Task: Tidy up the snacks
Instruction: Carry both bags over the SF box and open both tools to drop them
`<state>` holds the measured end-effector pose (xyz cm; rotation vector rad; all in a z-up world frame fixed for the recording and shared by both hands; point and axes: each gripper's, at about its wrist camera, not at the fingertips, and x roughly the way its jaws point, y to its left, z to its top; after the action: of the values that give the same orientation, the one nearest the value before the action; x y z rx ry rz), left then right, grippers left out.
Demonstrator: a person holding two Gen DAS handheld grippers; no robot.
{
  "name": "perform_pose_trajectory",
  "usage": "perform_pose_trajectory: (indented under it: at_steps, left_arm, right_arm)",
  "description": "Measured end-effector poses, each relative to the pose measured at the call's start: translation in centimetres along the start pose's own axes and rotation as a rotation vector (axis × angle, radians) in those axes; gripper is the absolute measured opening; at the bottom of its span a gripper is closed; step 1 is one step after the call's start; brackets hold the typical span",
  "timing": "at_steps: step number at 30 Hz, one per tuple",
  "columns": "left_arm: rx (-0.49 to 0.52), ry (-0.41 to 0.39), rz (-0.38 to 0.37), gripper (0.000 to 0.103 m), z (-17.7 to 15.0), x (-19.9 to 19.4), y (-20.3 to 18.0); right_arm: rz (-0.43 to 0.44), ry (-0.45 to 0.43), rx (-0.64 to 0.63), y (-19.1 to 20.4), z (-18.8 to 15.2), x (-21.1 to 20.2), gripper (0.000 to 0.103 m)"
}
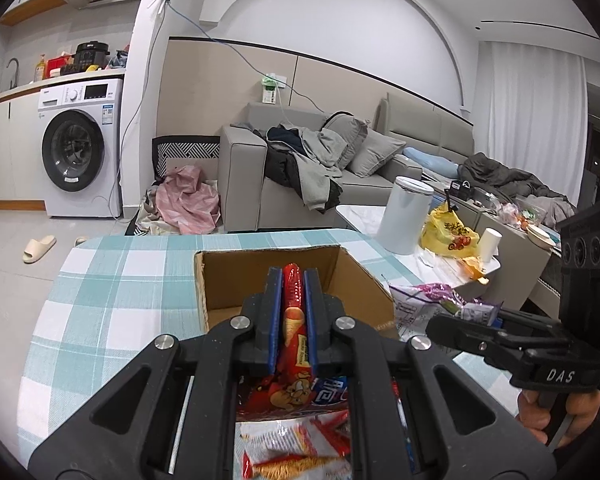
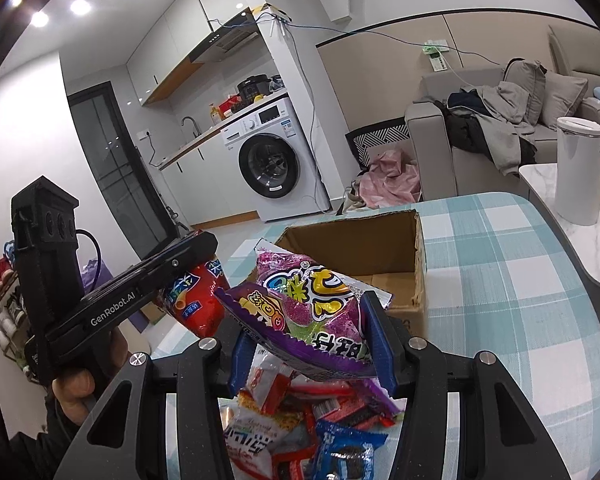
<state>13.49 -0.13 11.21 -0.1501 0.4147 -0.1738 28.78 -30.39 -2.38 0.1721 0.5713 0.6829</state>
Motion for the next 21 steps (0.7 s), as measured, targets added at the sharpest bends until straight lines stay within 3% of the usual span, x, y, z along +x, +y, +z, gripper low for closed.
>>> perform_pose_trajectory:
  at_steps: [14, 21]
  left_arm:
    - [-0.031, 0.034, 0.035, 0.008, 2.8, 7.5, 1.2]
    - [-0.027, 0.102, 0.070, 0.008, 1.4, 10.4, 1.5]
  right_arm:
    - [-0.018, 0.046, 0.048, -2.2, 2.4, 4.7, 0.050]
    - [-0.035, 0.070, 0.043, -2.6, 2.7, 5.9, 0.052]
